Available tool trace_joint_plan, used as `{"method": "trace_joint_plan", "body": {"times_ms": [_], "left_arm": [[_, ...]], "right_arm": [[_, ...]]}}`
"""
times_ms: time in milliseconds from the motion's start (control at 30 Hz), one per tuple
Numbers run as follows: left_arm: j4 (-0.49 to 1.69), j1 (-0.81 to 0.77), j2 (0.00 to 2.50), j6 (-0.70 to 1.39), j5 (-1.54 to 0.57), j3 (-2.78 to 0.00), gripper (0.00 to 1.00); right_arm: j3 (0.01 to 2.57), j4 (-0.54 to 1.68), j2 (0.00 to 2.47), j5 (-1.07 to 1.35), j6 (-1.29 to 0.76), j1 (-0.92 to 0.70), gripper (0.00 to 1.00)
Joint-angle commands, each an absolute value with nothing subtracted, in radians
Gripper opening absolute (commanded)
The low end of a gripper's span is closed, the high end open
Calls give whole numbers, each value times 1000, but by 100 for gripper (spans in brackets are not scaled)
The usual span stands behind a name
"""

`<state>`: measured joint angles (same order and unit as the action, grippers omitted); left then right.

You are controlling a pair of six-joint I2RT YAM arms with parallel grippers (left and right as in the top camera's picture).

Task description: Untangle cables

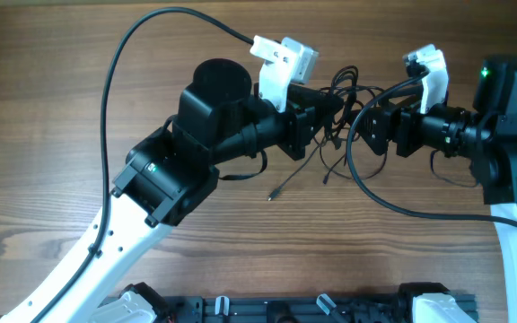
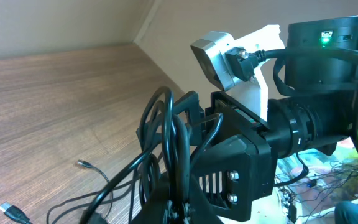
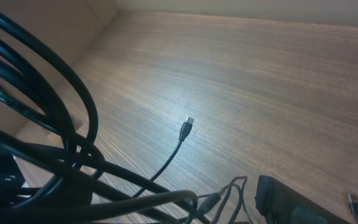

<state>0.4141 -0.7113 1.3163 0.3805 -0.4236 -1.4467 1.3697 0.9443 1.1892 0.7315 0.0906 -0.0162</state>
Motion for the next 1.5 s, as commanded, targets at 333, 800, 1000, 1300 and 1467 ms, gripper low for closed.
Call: {"method": "trace_joint_plan", "body": {"times_ms": [333, 800, 1000, 1300, 1467], "left_arm": [[334, -769, 1309, 402, -418, -1466, 4], [311, -654, 1274, 401, -399, -1466, 4], [331, -595, 1261, 401, -399, -1466, 4], [384, -600, 1255, 397, -403, -1466, 4], [393, -598, 1247, 397, -275, -1466, 4]], "right_arm": [[1382, 836, 1182, 767, -81, -14, 88], [1382, 1073, 1195, 284, -115, -14, 98], [1382, 1079, 1195, 284, -105, -14, 99], [1382, 1062, 1219, 55, -385, -14, 100], [1382, 1094, 1256, 223, -294, -14, 100]]}}
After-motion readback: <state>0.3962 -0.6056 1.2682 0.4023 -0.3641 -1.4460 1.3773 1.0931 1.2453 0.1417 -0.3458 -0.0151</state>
